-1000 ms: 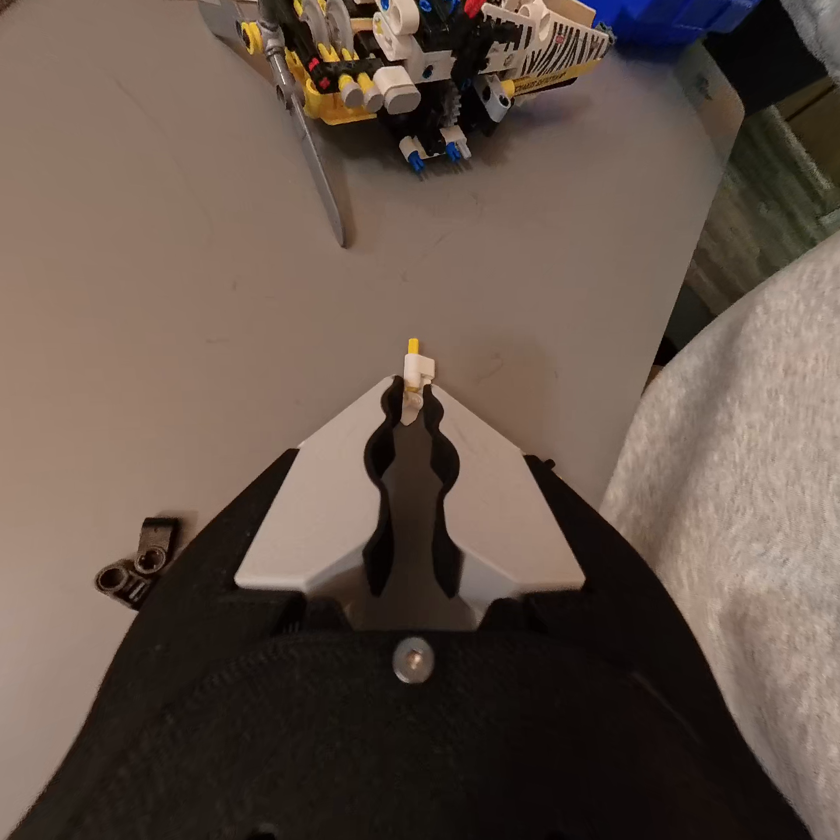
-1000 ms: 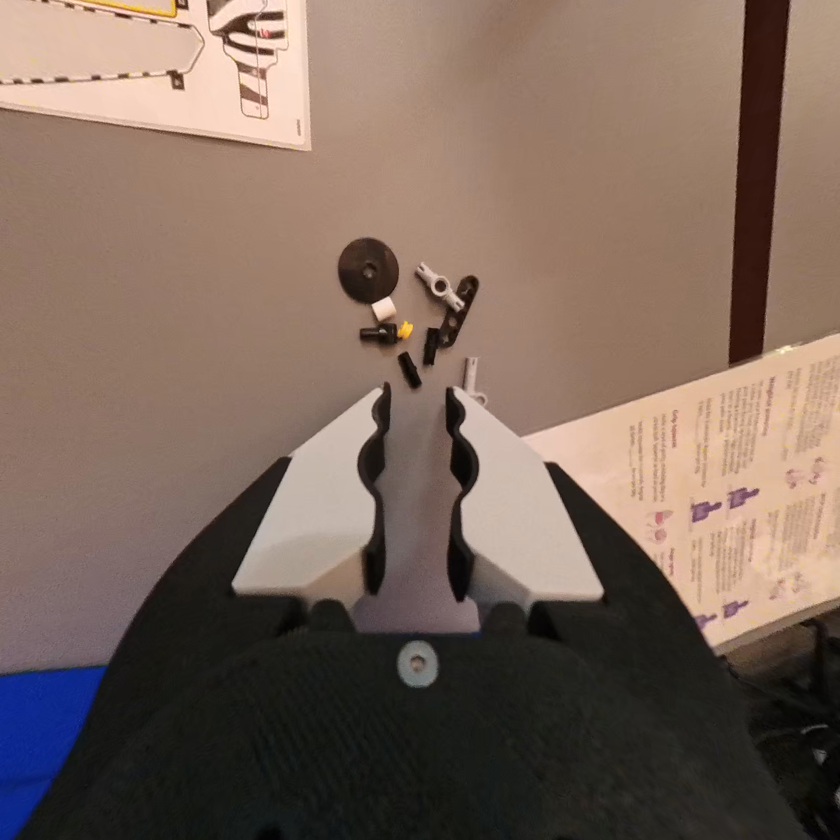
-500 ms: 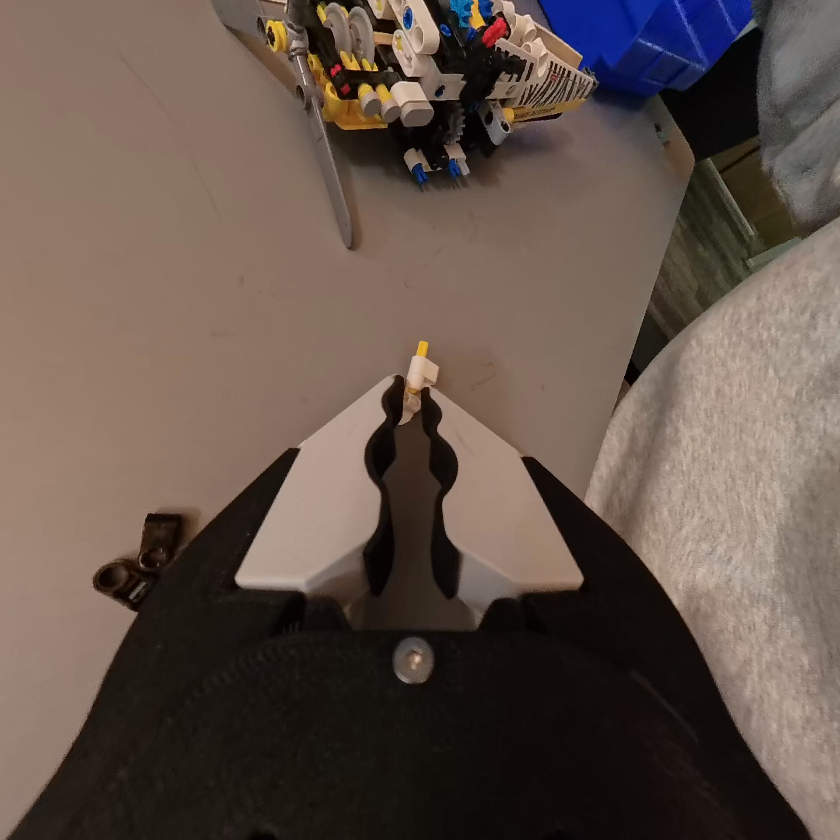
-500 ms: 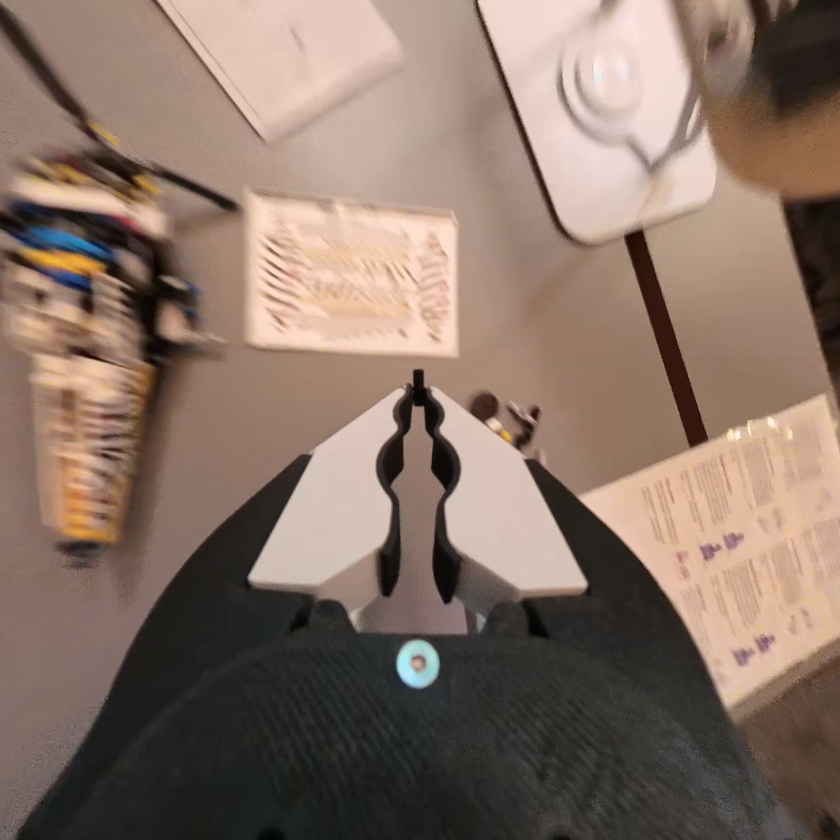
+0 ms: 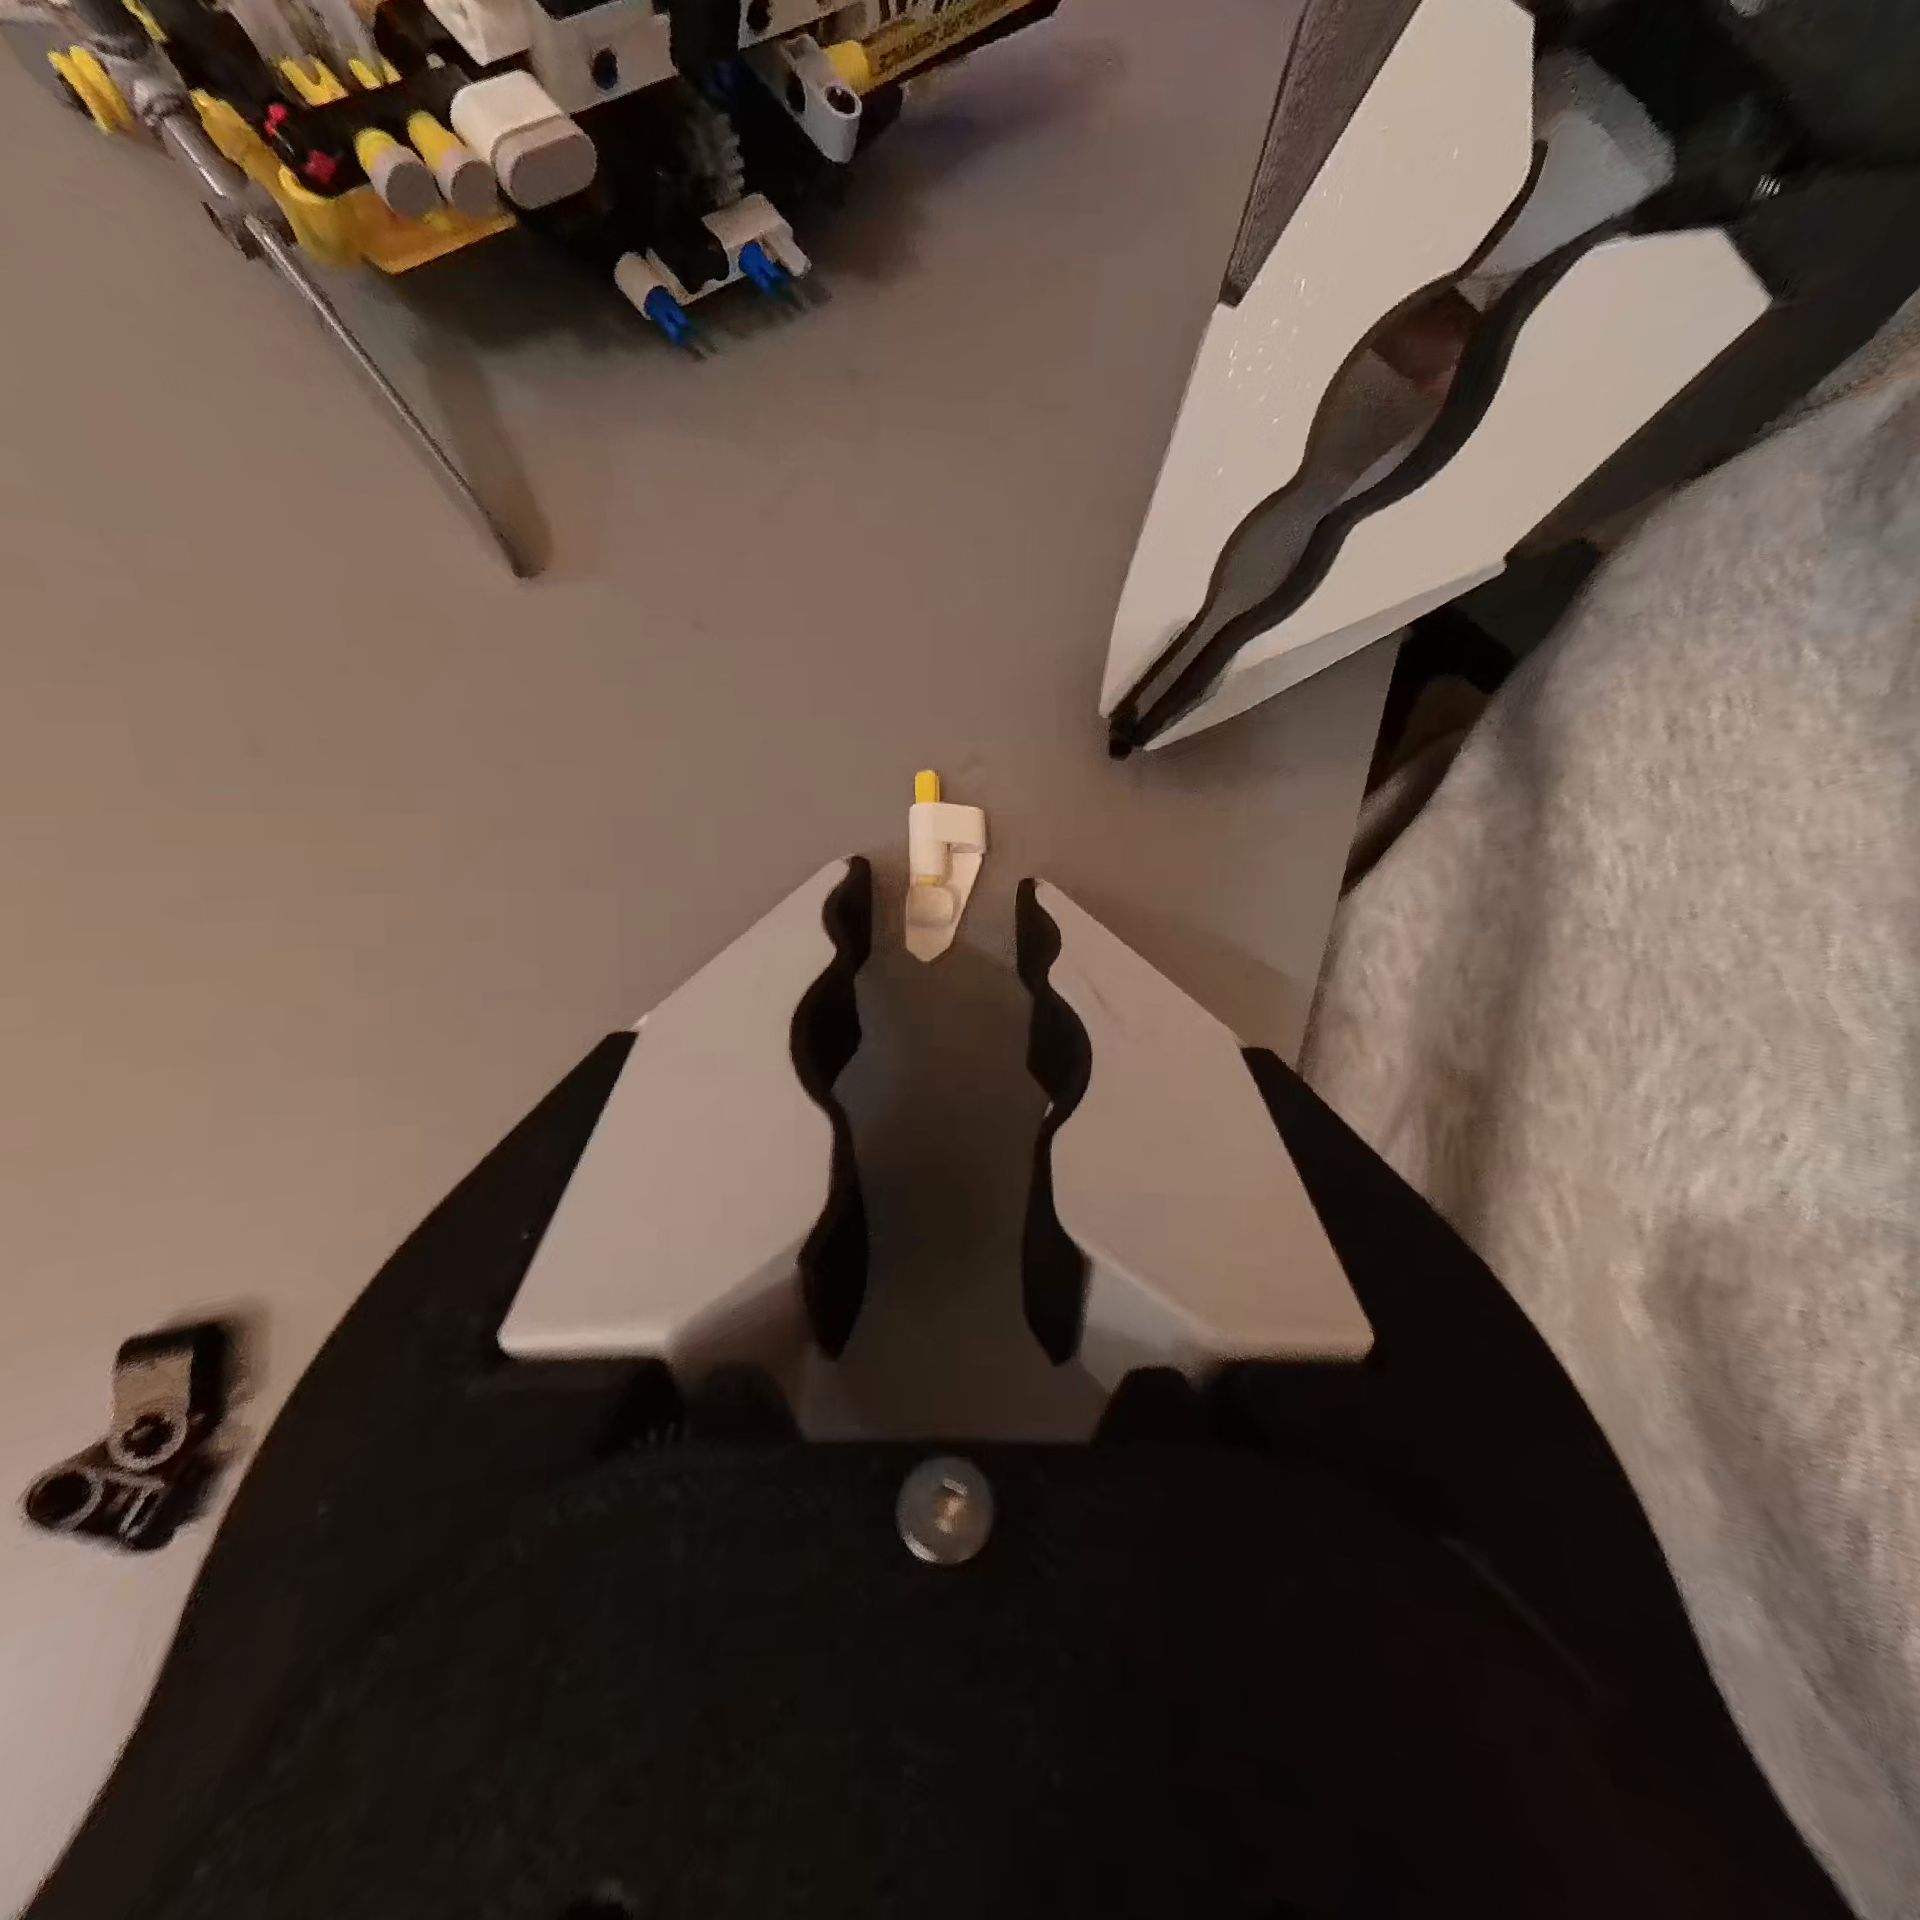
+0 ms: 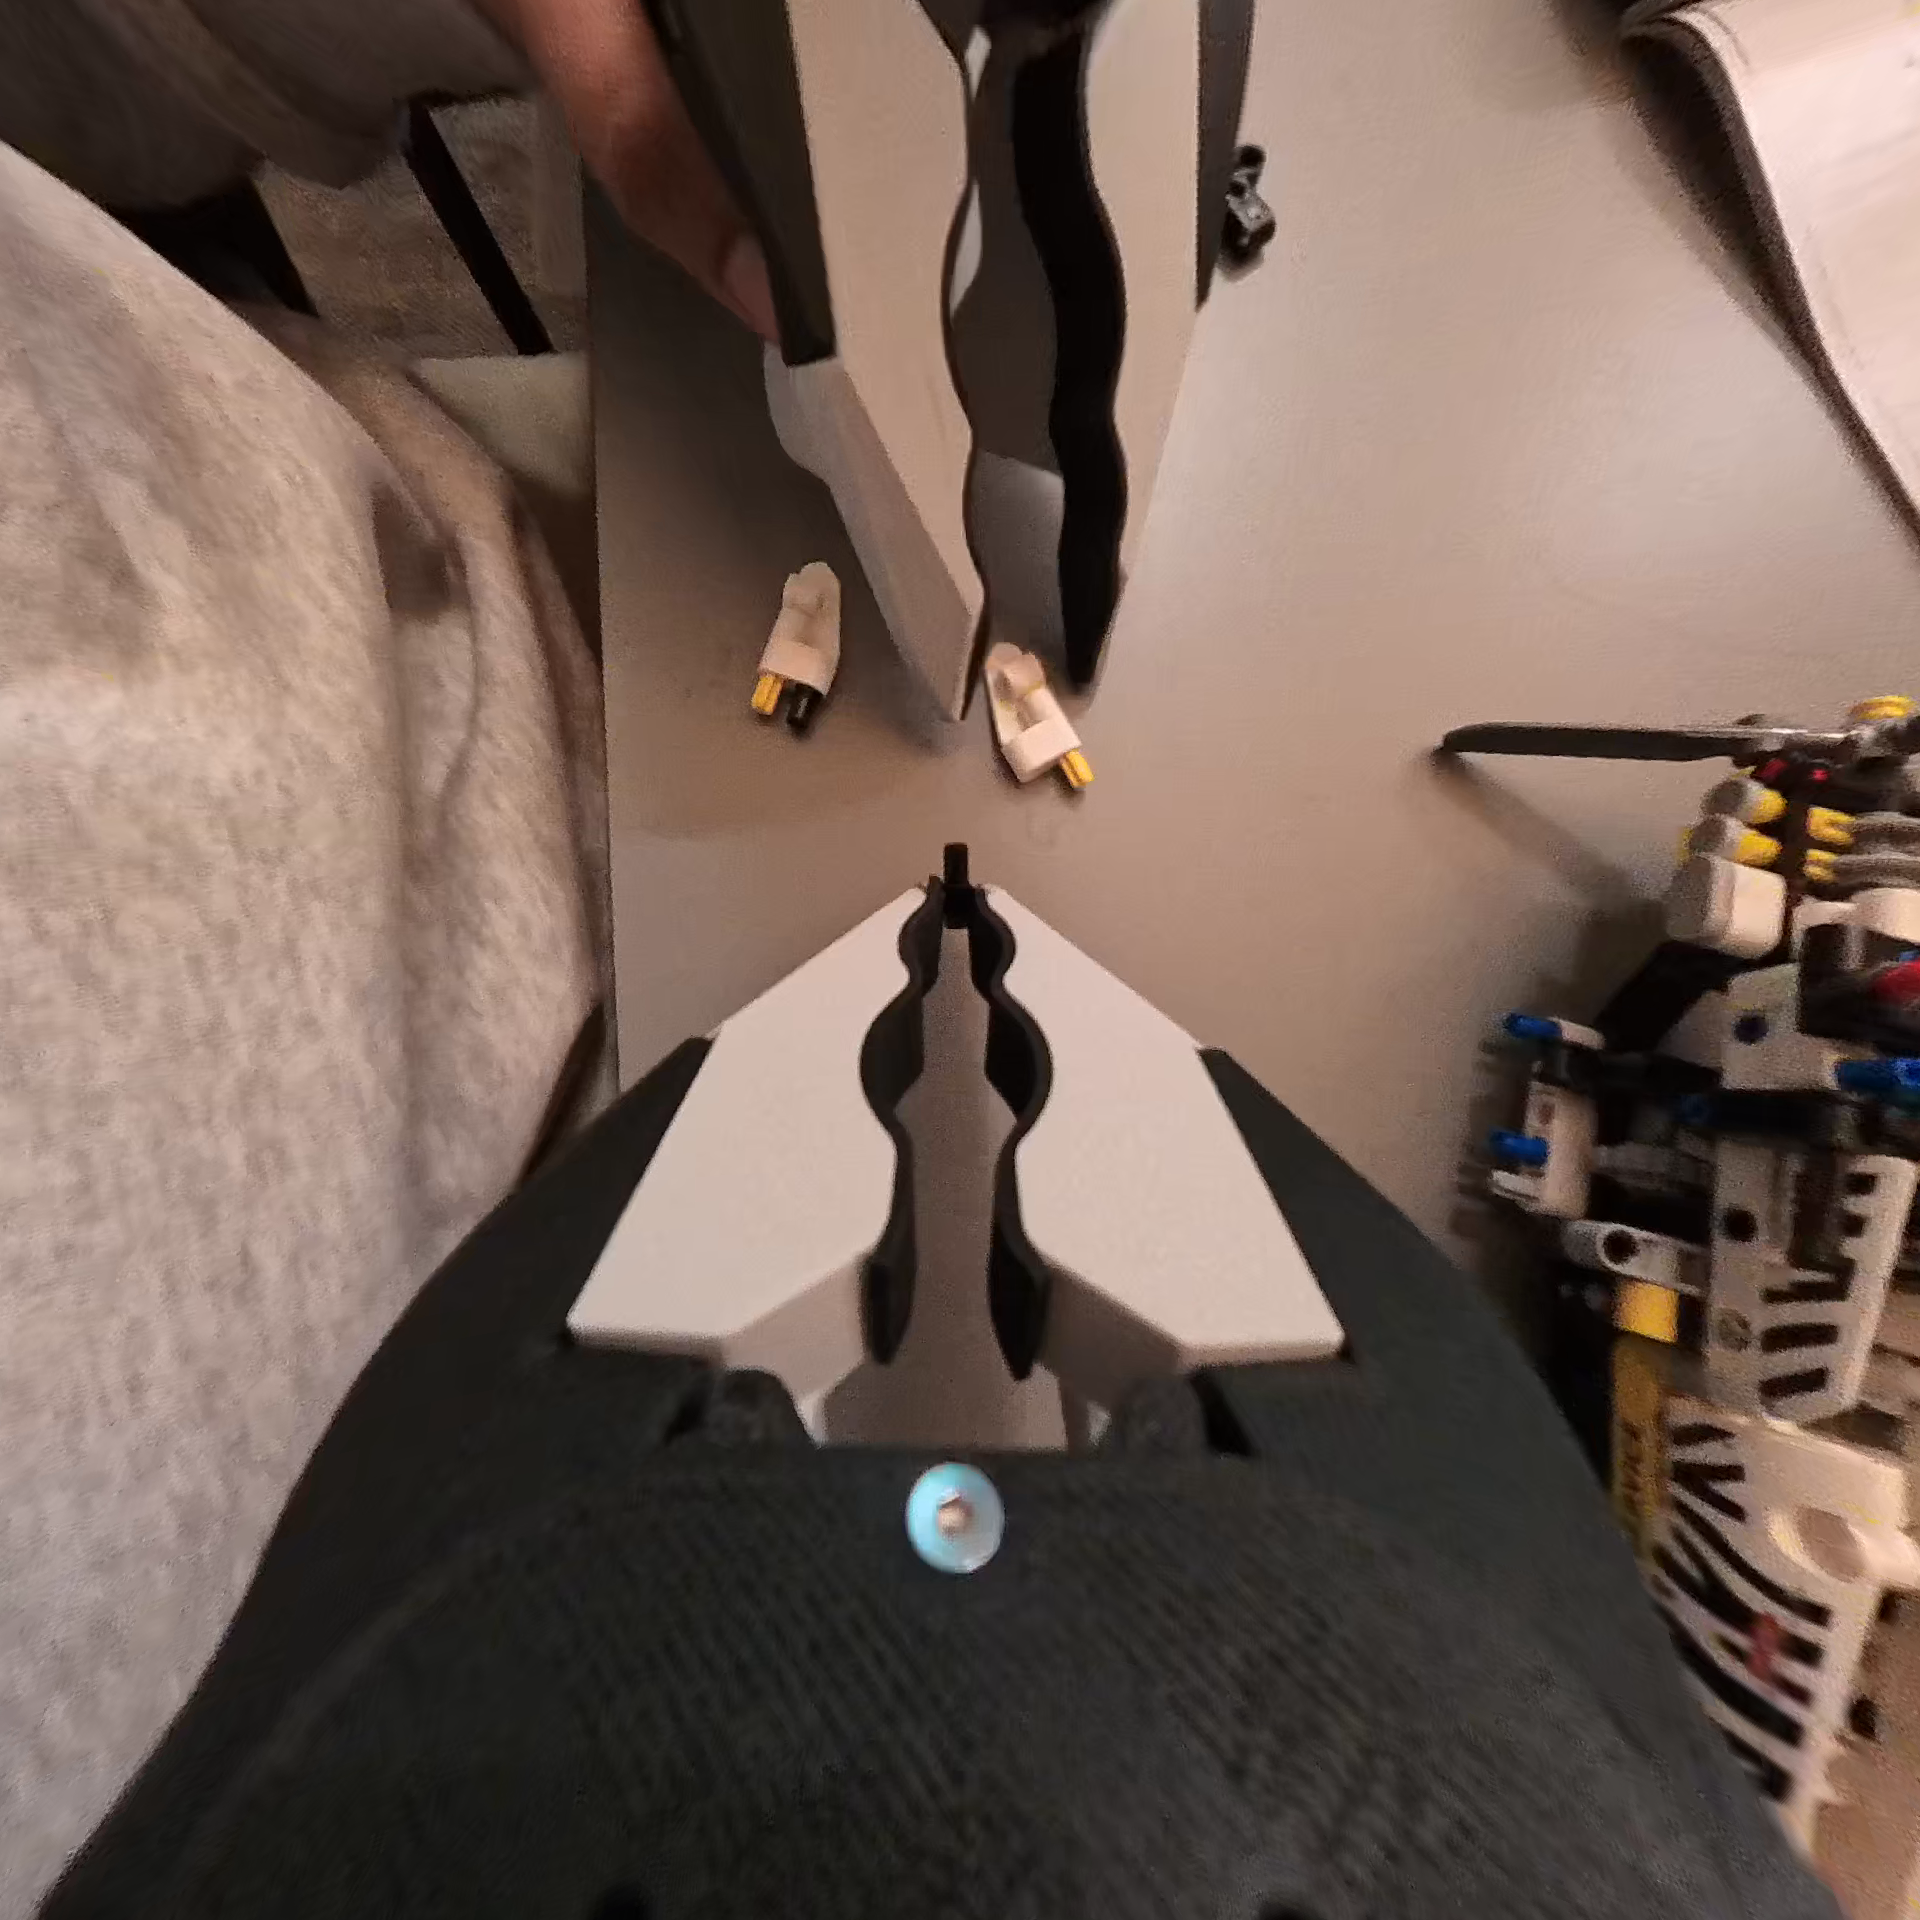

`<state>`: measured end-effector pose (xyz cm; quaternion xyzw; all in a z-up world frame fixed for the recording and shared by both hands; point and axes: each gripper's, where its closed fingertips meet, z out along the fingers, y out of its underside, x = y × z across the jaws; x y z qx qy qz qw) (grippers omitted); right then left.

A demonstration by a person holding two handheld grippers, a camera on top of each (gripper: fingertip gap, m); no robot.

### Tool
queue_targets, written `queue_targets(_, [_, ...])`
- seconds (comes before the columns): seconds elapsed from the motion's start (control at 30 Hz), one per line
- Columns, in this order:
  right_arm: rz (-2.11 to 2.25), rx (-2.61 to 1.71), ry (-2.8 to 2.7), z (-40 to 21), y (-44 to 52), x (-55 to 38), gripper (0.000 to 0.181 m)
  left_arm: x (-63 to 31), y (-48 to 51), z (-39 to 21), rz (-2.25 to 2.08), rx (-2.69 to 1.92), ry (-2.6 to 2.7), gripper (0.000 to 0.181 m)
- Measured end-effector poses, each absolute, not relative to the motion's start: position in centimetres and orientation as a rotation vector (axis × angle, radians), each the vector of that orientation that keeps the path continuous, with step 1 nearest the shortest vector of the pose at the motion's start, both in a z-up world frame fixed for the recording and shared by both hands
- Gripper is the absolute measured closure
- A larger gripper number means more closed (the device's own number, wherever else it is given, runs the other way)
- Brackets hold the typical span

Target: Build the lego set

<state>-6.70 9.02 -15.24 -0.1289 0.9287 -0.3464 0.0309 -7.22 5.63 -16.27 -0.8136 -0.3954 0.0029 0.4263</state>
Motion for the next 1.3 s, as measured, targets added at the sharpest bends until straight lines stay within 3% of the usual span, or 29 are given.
queue_targets(0.37, [-1.062, -0.381, 2.879, -15.7, 8.3, -8.2, 0.179, -7.0, 5.8, -16.3, 0.021, -2.047, -0.968, 0.155])
queue_targets(0.47, [-1.042, -0.429, 2.906, -15.9, 7.8, -8.4, 0.179, -7.1, 5.9, -16.5, 0.055, -2.083, -0.959, 0.168])
queue_targets(1.3, [-0.752, -1.284, 3.148, -16.9, 6.9, -8.9, 0.179, -7.2, 6.1, -16.7, 0.079, -2.117, -0.922, 0.172])
